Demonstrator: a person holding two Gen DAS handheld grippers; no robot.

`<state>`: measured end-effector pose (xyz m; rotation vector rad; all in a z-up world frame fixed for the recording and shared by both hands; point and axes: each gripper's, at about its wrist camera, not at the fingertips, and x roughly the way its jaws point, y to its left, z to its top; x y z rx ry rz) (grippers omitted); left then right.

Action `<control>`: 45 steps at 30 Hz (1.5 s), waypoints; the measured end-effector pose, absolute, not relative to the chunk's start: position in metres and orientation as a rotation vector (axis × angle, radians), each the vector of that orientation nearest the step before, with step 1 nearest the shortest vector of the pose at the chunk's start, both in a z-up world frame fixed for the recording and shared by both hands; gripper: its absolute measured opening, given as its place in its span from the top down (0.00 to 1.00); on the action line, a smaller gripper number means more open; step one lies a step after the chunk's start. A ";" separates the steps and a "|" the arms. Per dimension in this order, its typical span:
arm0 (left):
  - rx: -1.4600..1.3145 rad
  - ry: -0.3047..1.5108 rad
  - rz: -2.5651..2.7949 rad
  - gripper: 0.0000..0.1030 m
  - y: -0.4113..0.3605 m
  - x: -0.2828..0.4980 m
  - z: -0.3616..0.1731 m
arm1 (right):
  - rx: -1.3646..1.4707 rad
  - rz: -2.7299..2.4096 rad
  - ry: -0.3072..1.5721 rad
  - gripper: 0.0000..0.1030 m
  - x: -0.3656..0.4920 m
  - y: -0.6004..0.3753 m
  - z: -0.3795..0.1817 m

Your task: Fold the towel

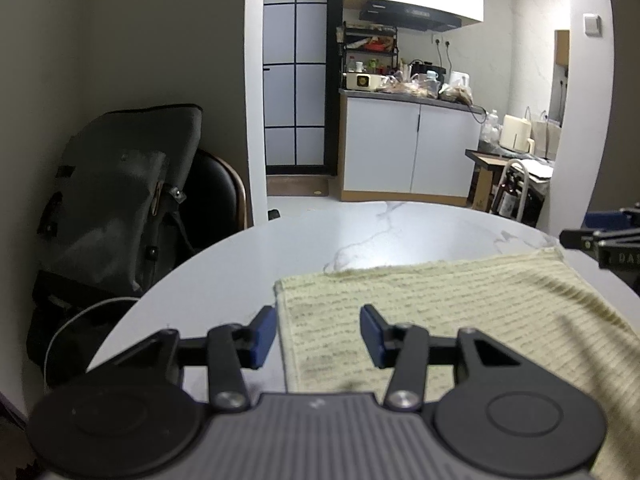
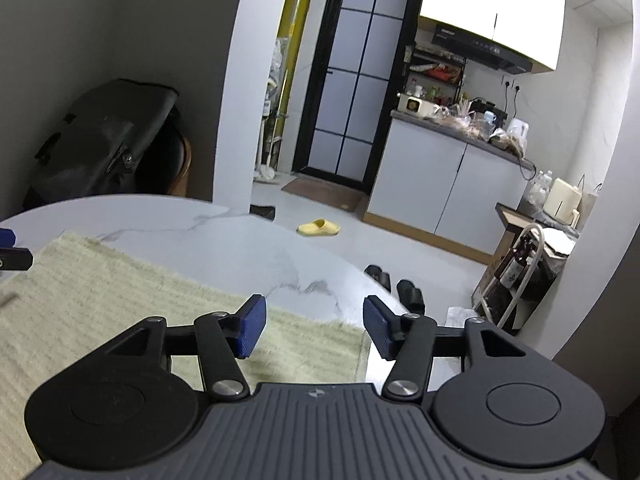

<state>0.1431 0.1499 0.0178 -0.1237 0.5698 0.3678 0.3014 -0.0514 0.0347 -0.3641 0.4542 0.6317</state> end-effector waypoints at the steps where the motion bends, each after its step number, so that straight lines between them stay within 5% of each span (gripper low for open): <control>1: -0.126 0.571 0.363 0.52 0.149 0.141 0.018 | -0.372 0.634 0.461 0.43 0.299 -0.052 0.034; 22: -0.096 0.559 0.282 0.47 0.124 0.107 0.023 | -0.378 0.703 0.635 0.43 0.266 -0.062 0.017; 45: -0.060 0.564 0.172 0.42 0.104 0.076 0.021 | -0.279 0.625 0.592 0.43 0.175 -0.121 0.025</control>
